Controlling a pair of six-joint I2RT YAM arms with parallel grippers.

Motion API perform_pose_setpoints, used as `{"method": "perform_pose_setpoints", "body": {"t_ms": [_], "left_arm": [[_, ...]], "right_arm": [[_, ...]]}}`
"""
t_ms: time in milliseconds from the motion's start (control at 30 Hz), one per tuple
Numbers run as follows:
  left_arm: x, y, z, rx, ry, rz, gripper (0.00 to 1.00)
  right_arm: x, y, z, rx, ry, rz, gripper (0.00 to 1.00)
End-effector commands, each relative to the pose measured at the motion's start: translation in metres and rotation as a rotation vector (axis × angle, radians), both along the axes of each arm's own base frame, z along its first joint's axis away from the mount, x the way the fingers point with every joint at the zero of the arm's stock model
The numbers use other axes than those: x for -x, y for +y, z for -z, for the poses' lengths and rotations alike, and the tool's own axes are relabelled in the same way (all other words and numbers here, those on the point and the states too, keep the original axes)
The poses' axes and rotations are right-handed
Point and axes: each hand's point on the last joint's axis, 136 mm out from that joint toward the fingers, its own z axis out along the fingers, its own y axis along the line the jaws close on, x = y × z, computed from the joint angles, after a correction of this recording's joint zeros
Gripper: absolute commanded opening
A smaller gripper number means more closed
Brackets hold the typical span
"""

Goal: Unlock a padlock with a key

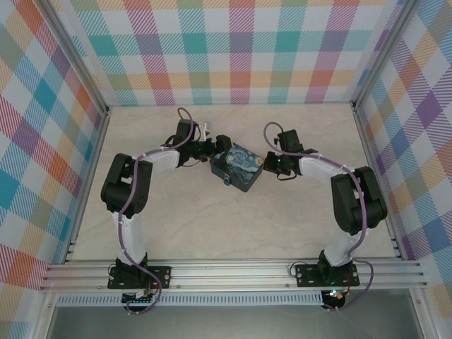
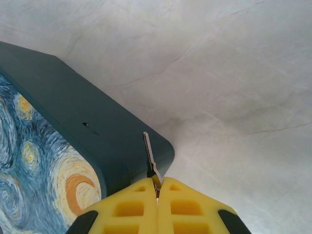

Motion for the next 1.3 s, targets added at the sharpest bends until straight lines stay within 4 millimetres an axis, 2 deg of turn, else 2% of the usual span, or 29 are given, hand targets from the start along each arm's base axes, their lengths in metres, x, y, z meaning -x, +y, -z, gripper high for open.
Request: {"method": "perform_pose_setpoints", "body": {"t_ms": [0,100,233,333,433,600,767,933,1167,1267], "left_arm": [[0.000,0.008,-0.027,0.013,-0.075,-0.021,1.00],[-0.004,0.038,-0.029,-0.056,-0.105,-0.146,1.00],[-0.002,0.087,-0.040,-0.114,-0.161,-0.316,1.00],[0.015,0.102,-0.050,-0.144,-0.201,-0.323,1.00],[0.038,0.099,-0.052,-0.159,-0.209,-0.248,1.00],[0.076,0.089,-0.045,-0.077,-0.207,-0.149,1.00],[0.102,0.074,-0.031,0.046,-0.170,-0.090,0.93],[0.116,0.061,-0.013,0.030,-0.150,-0.044,0.89],[0.116,0.037,0.014,0.034,-0.114,-0.005,0.73],[0.121,0.039,0.025,-0.115,-0.213,-0.020,0.74]], "right_arm": [[0.012,0.023,-0.002,-0.053,0.020,-0.056,0.00],[0.016,0.018,-0.001,-0.032,0.024,-0.044,0.00],[0.021,0.004,-0.012,0.044,-0.009,-0.048,0.00],[0.025,-0.007,-0.021,0.102,-0.028,-0.051,0.00],[0.031,-0.006,-0.034,0.089,-0.046,-0.070,0.00],[0.037,0.029,-0.061,-0.070,-0.110,-0.154,0.00],[0.037,0.062,-0.057,-0.143,-0.087,-0.198,0.00],[0.031,0.075,-0.048,-0.160,-0.063,-0.198,0.00],[0.023,0.075,-0.037,-0.119,-0.039,-0.178,0.00],[0.022,0.073,-0.033,-0.107,-0.033,-0.170,0.00]]}}
